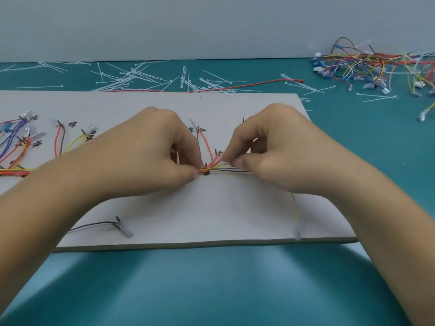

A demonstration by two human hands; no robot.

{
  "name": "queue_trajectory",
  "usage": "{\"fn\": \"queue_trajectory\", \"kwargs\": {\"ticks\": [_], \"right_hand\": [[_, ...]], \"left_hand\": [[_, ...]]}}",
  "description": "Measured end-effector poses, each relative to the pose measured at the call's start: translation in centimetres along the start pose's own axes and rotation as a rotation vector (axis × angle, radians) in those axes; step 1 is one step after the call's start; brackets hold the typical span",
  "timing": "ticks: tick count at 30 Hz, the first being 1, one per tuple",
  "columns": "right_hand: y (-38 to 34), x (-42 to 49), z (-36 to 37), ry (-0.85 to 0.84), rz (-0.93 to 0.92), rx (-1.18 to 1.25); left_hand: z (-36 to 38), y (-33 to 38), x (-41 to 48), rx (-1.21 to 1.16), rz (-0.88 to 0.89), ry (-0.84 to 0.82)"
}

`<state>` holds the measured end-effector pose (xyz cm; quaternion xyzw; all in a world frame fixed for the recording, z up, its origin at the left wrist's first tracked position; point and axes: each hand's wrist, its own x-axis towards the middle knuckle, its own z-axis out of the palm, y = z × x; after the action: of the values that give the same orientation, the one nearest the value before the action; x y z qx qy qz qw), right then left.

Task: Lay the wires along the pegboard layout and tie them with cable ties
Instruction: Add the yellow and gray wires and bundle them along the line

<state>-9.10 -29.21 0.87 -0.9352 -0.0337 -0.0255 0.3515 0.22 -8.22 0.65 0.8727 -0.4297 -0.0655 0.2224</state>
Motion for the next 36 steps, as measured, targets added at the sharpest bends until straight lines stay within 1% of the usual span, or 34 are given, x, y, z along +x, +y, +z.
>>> {"fn": "queue_trajectory", "kwargs": {"ticks": [3, 6, 9, 19, 26, 31, 36], "right_hand": [[0.7, -0.1, -1.0, -0.042, 0.085, 0.075], [1.2, -0.3, -1.5, -0.1, 0.159, 0.069], [1.6, -0.4, -2.3, -0.139, 0.201, 0.063], [3.3, -1.3, -6.2, -0.228, 0.254, 0.03], [5.0, -1.8, -8.0, -0.242, 0.281, 0.038], [6.1, -2.0, -8.9, -0.25, 0.314, 0.108], [6.5, -1.8, -8.9, -0.273, 0.346, 0.059]], "left_hand": [[0.4, 0.1, 0.7, -0.033, -0.014, -0.001], [0.7, -0.3, 1.0, -0.08, -0.034, 0.031], [1.0, -0.6, 0.7, -0.165, -0.012, 0.024], [1.8, -0.9, 0.2, -0.208, -0.037, 0.061], [1.7, -0.9, 0.1, -0.231, -0.047, 0.064], [1.7, -1.0, 0.1, -0.24, -0.039, 0.061], [1.7, -1.2, 0.0, -0.234, -0.03, 0.066]]}}
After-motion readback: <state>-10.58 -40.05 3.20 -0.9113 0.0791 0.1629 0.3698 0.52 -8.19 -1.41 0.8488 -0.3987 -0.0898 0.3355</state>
